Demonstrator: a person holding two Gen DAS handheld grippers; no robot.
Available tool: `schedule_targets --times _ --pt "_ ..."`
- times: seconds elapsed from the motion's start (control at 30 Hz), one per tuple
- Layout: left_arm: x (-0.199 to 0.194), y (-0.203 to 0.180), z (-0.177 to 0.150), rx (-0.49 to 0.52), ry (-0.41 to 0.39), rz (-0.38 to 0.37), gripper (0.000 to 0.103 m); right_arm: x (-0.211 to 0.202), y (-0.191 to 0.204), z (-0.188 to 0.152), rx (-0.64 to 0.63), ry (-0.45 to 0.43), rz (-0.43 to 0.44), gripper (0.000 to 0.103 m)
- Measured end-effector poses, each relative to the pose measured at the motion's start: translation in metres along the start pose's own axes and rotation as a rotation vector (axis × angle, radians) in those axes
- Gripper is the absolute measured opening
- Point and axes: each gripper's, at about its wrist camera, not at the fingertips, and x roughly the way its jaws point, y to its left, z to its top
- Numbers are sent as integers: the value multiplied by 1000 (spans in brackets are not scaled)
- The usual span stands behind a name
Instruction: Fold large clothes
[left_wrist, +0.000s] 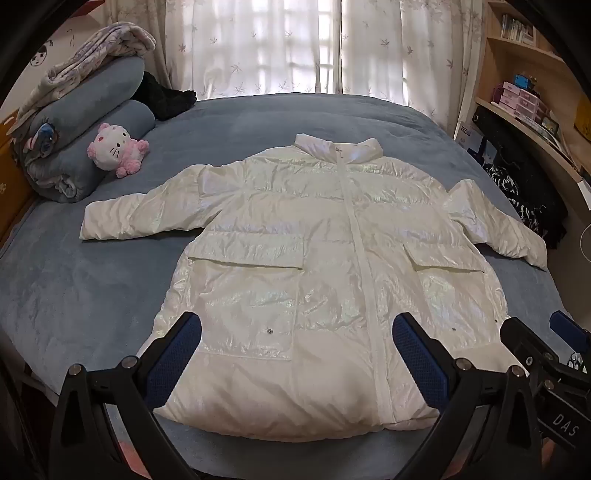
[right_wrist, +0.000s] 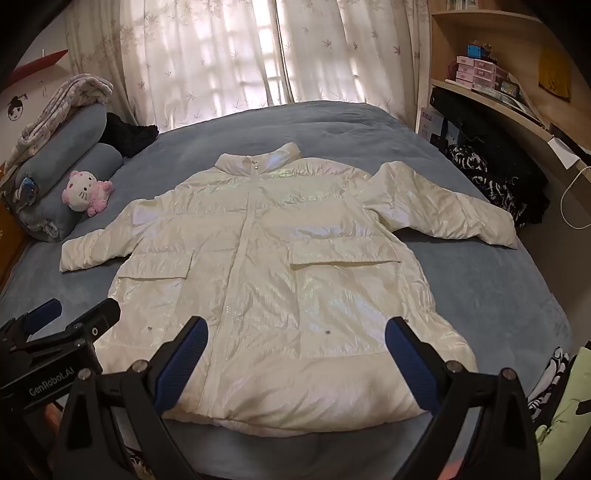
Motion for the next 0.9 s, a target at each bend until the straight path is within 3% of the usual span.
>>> schedule_targets --times 0.9 --pt "-7 -5 -3 15 -25 -5 102 4 7 -5 -5 2 1 97"
